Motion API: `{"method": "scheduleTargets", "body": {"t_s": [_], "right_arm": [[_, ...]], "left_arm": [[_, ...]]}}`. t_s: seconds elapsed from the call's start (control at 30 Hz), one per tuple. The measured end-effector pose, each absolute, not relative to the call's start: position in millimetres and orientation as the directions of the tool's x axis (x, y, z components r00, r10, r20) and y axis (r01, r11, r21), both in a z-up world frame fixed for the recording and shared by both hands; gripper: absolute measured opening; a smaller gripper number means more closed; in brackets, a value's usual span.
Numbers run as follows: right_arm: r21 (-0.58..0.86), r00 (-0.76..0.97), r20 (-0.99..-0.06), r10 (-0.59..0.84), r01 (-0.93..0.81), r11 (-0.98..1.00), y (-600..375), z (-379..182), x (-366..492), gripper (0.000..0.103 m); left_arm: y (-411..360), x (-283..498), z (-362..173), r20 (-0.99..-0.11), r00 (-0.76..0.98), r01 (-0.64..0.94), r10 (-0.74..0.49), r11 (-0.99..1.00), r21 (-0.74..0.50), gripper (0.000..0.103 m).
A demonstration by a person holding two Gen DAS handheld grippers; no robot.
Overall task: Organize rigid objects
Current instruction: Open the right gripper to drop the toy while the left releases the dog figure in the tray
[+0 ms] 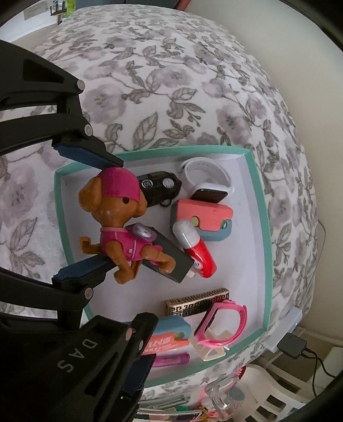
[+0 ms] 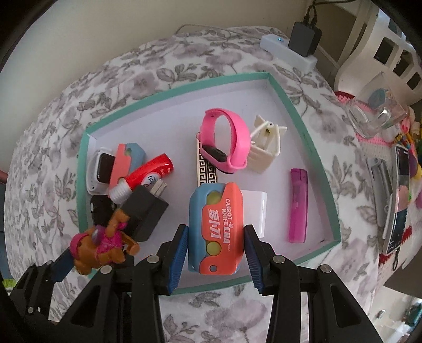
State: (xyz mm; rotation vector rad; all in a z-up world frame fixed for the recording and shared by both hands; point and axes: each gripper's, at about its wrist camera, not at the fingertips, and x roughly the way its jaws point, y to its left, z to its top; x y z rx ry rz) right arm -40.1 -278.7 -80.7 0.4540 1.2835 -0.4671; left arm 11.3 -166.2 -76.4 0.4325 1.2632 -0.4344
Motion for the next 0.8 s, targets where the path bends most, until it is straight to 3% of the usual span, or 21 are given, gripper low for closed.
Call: {"method": "scheduleTargets", "body": {"t_s": [0.13, 0.2, 0.23, 0.27, 0.53, 0.7, 0.8], "right_arm": [[0.059, 0.212, -0.974, -0.077, 0.569, 0.820, -279, -82, -40, 0.048], [0.060, 0.218, -0.973, -0.081, 0.569, 0.820, -279, -81, -40, 0.056], [0.059, 0.221, -0.972, -0.083, 0.570, 0.819, -279, -81, -41, 0.061], [0.059, 0.223, -0.971, -0.086, 0.572, 0.818, -279, -80, -41, 0.061], [0.052, 0.233, -0.967, -0.102, 0.574, 0.817, -280, -74, -48, 0.061], [0.048, 0.241, -0.964, -0.112, 0.571, 0.819, -277, -72, -52, 0.069], [0.051, 0.249, -0.962, -0.113, 0.568, 0.821, -274, -72, -53, 0.073]], "left_arm": [[-163, 10, -76, -0.968, 0.239, 0.534, -0.082, 0.843, 0.060, 0.075], [-162, 9, -75, -0.967, 0.241, 0.534, -0.082, 0.843, 0.062, 0.076], [-162, 8, -75, -0.967, 0.242, 0.535, -0.081, 0.843, 0.063, 0.082], [-161, 7, -74, -0.967, 0.243, 0.535, -0.082, 0.842, 0.063, 0.084], [-146, 6, -65, -0.958, 0.276, 0.511, -0.076, 0.856, 0.080, 0.084], [-127, 13, -61, -0.948, 0.317, 0.456, -0.034, 0.882, 0.121, 0.084], [-113, 21, -59, -0.944, 0.329, 0.407, -0.015, 0.904, 0.128, 0.092]]}}
